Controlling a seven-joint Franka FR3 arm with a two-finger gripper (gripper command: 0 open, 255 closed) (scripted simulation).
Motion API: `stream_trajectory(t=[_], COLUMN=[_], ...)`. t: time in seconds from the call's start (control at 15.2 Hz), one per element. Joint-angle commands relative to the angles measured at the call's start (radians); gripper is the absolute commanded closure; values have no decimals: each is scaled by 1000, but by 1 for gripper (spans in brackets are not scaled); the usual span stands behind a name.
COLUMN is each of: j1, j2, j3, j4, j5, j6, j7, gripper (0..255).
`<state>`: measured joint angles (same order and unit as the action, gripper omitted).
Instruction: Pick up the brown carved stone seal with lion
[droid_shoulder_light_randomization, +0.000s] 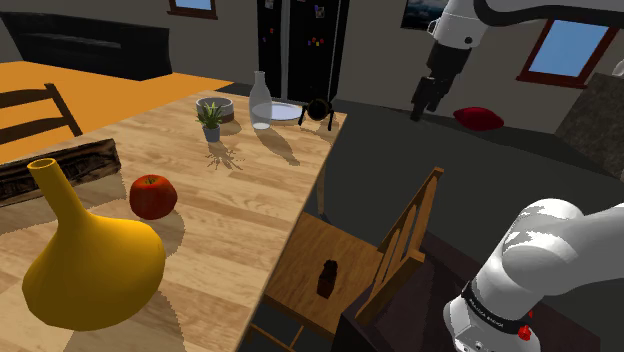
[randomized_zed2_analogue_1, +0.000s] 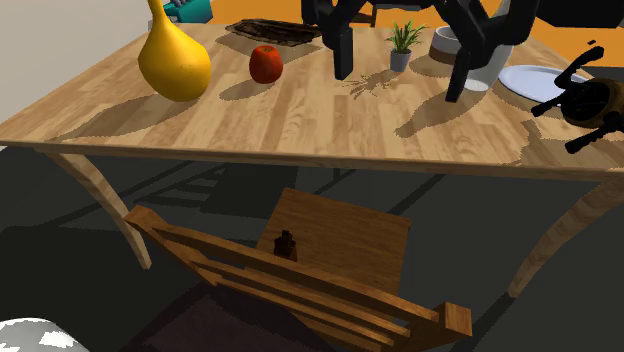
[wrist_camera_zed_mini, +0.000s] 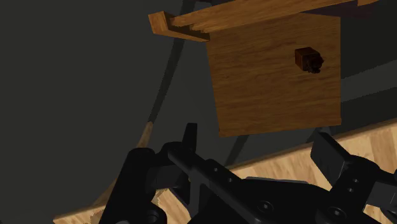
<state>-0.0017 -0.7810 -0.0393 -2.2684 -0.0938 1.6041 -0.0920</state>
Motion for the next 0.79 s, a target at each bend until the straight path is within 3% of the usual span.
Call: stream_trajectory(t=[0.0,0.73], j1=[0,33], j2=[0,-12], j3=[0,83], j4=[0,-346], j5=[0,74], j6=[0,309], j7=[0,141], gripper=[0,0])
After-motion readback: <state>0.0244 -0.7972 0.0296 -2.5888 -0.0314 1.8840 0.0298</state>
